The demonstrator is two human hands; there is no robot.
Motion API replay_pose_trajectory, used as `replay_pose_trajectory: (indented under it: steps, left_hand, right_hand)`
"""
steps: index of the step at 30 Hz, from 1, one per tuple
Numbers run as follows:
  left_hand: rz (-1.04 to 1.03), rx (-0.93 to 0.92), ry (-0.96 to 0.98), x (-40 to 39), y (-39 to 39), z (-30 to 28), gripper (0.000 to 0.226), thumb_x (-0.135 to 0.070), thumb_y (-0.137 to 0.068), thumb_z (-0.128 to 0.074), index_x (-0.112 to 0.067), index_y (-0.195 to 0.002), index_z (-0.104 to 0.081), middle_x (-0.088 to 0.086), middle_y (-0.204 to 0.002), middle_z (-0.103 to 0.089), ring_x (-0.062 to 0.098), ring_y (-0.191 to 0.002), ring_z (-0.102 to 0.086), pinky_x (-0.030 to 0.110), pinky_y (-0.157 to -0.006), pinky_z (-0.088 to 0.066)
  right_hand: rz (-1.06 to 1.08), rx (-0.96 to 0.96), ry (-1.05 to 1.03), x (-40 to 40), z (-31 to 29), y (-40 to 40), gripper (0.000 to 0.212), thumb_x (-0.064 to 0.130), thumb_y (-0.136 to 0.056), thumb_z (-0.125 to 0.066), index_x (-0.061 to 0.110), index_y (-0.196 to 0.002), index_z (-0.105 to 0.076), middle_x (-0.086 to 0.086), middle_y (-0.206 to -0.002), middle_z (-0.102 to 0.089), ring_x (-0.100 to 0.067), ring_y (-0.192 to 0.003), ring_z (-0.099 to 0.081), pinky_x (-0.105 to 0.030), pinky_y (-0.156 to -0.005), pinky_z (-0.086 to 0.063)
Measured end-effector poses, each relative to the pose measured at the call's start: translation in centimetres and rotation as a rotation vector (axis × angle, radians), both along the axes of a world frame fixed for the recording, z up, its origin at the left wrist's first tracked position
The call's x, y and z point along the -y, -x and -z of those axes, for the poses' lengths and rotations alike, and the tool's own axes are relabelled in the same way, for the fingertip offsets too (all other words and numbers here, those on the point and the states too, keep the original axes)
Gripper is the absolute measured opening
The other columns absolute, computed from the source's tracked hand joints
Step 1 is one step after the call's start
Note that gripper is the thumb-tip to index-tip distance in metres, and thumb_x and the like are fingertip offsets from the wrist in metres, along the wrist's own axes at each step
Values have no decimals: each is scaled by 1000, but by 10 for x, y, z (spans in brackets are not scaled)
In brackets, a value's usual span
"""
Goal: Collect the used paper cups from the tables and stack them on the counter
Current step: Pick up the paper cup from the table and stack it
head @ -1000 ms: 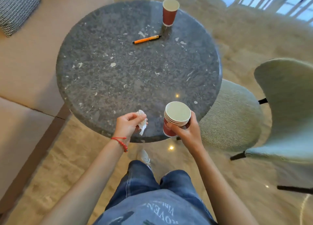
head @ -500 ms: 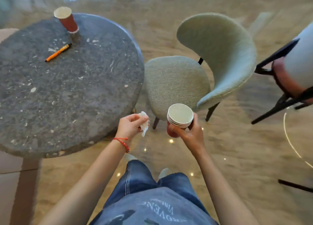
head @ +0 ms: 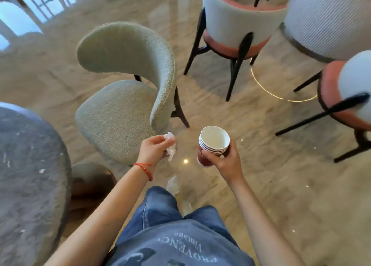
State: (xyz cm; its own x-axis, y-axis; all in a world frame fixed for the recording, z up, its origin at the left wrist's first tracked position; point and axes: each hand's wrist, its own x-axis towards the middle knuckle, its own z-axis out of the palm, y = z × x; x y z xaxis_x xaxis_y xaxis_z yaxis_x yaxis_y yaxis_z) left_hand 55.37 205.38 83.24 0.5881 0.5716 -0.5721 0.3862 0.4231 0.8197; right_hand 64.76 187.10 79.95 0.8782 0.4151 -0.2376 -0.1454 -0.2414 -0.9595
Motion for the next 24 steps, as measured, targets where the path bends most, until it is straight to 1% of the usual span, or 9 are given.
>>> replay_pose_trajectory:
  steps: [3,5,7,9,12,14,18,22,24]
  left_hand:
    - [148,-7,-9,0,-41,0,7,-12,-80,-69,-9,-74,-67,-3,-57,-67,6,-52,-62,15,-49,-48]
    - [234,-14,-8,-2,-69,1,7,-11,-81,-68,-7,-76,-67,5,-67,-67,13,-60,-62,20,-56,-50]
    - [325,-16,-6,-5,-97,3,7,-12,-81,-68,-5,-79,-67,11,-76,-66,15,-65,-62,23,-61,-50]
    - [396,-12,-7,-7,-122,6,12,-14,-80,-70,-3,-82,-67,11,-76,-66,14,-64,-64,22,-57,-49]
    - [479,-32,-12,-9,-157,12,9,-17,-78,-72,-10,-75,-70,10,-76,-69,18,-71,-65,26,-64,-50]
    - [506,-49,-1,-9,-178,14,8,-19,-78,-73,-15,-70,-71,5,-73,-71,18,-73,-66,24,-64,-51]
    - [555,-84,6,-7,-223,14,10,-22,-78,-73,-13,-79,-71,9,-82,-71,20,-81,-68,26,-70,-52]
    - [536,-71,16,1,-273,10,9,-16,-80,-70,-8,-82,-68,10,-80,-69,14,-68,-68,21,-61,-52]
    - [511,-74,9,5,-300,8,8,-15,-81,-69,-8,-81,-67,9,-78,-68,13,-66,-67,21,-59,-52]
  right_hand:
    - [134,1,6,9,2,-13,60,46,-50,-82,40,-102,-54,18,-100,-66,-4,-95,-63,-18,-77,-49]
    - [229,2,8,14,3,-21,61,47,-50,-82,40,-103,-54,15,-101,-66,-6,-96,-63,-21,-80,-49]
    - [315,7,12,16,4,-31,62,49,-49,-82,41,-104,-54,16,-101,-66,-3,-94,-63,-19,-78,-49]
    - [382,9,15,16,4,-41,63,49,-49,-81,40,-104,-53,16,-101,-65,0,-94,-62,-17,-77,-49]
    - [459,14,29,18,4,-57,64,51,-49,-80,41,-105,-51,15,-103,-64,2,-95,-61,-17,-77,-49]
    - [499,14,31,19,4,-69,65,52,-48,-79,41,-105,-51,14,-104,-64,5,-94,-61,-14,-76,-49]
    - [553,1,21,23,3,-105,63,50,-48,-80,40,-103,-53,18,-99,-66,5,-92,-62,-12,-74,-49]
    - [530,2,17,30,1,-157,64,51,-50,-80,40,-106,-52,20,-101,-64,2,-96,-62,-14,-75,-50]
    - [499,10,16,33,2,-191,64,51,-50,-80,41,-106,-51,20,-102,-64,2,-97,-61,-15,-77,-50]
